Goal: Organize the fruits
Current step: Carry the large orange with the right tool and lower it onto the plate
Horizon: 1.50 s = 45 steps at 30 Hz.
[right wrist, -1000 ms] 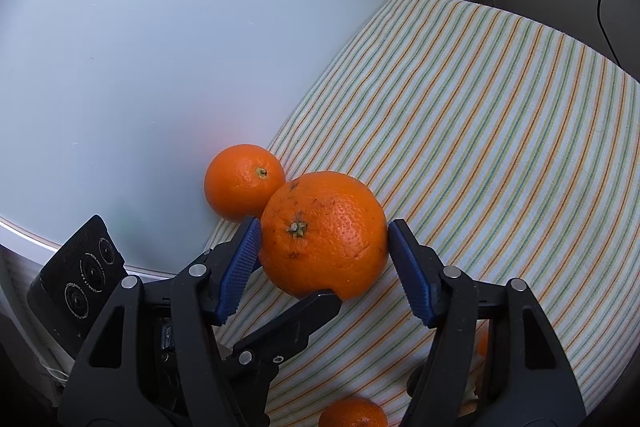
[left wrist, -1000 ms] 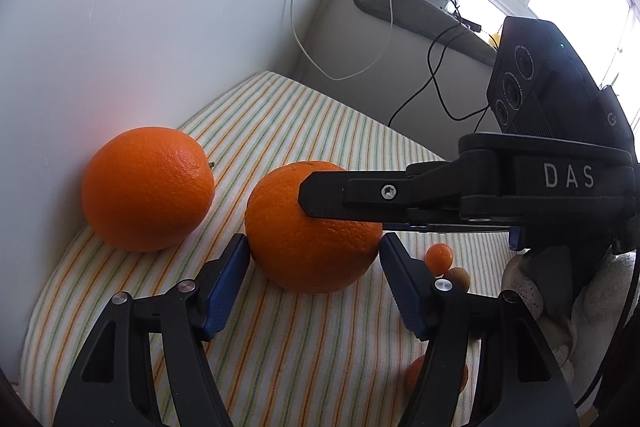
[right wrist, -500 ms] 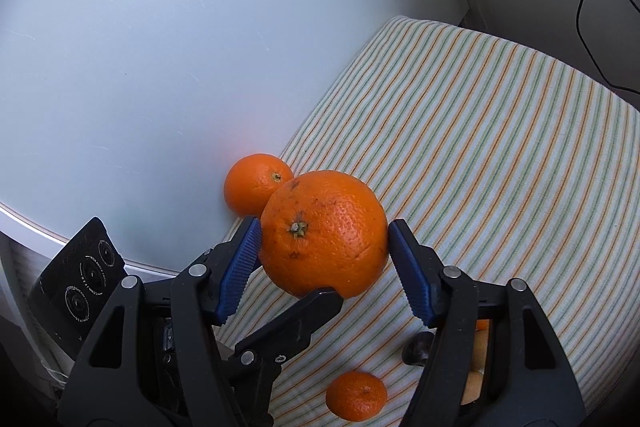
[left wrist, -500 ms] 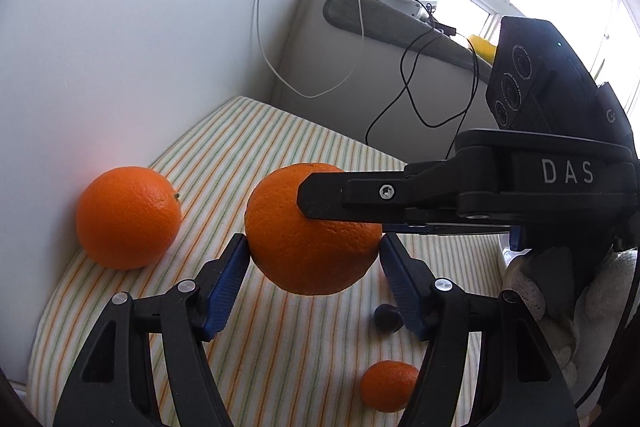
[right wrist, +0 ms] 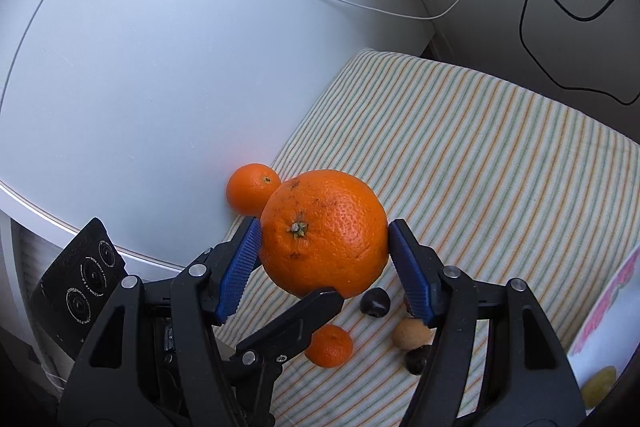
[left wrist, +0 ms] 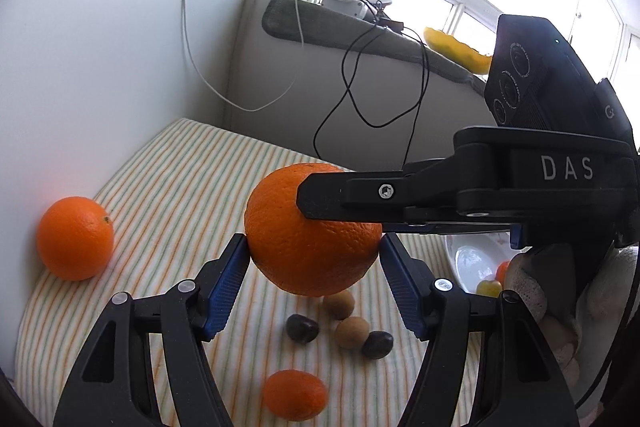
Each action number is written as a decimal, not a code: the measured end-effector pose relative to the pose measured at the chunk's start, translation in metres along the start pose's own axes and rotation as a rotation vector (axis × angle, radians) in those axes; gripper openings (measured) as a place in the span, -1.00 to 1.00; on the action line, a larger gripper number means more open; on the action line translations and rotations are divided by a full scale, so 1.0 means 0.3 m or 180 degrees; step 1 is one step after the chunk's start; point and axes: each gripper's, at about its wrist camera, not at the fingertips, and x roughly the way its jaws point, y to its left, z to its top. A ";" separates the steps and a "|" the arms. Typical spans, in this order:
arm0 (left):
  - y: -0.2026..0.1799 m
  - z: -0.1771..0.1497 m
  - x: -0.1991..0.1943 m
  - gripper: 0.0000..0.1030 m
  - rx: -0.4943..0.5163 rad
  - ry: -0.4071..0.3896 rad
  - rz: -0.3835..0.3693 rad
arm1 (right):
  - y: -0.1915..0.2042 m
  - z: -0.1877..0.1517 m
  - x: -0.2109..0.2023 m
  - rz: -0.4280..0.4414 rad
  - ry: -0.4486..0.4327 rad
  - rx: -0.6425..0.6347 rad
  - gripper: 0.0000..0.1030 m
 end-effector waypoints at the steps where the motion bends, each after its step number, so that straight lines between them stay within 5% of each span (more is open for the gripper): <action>1: -0.016 0.001 0.004 0.30 0.0019 0.0001 -0.0018 | 0.001 -0.001 -0.008 -0.0009 -0.0014 0.0004 0.33; 9: -0.154 0.021 0.054 0.30 0.0180 0.0029 -0.0192 | -0.013 -0.005 -0.030 -0.0099 -0.0166 0.0116 0.33; 26: -0.424 0.040 0.193 0.30 0.0503 0.0168 -0.0603 | -0.246 -0.069 -0.372 -0.0369 -0.0466 0.0425 0.33; 45: -0.582 -0.002 0.377 0.30 0.0608 0.0492 -0.0855 | -0.484 -0.102 -0.426 -0.0576 -0.0551 0.0812 0.33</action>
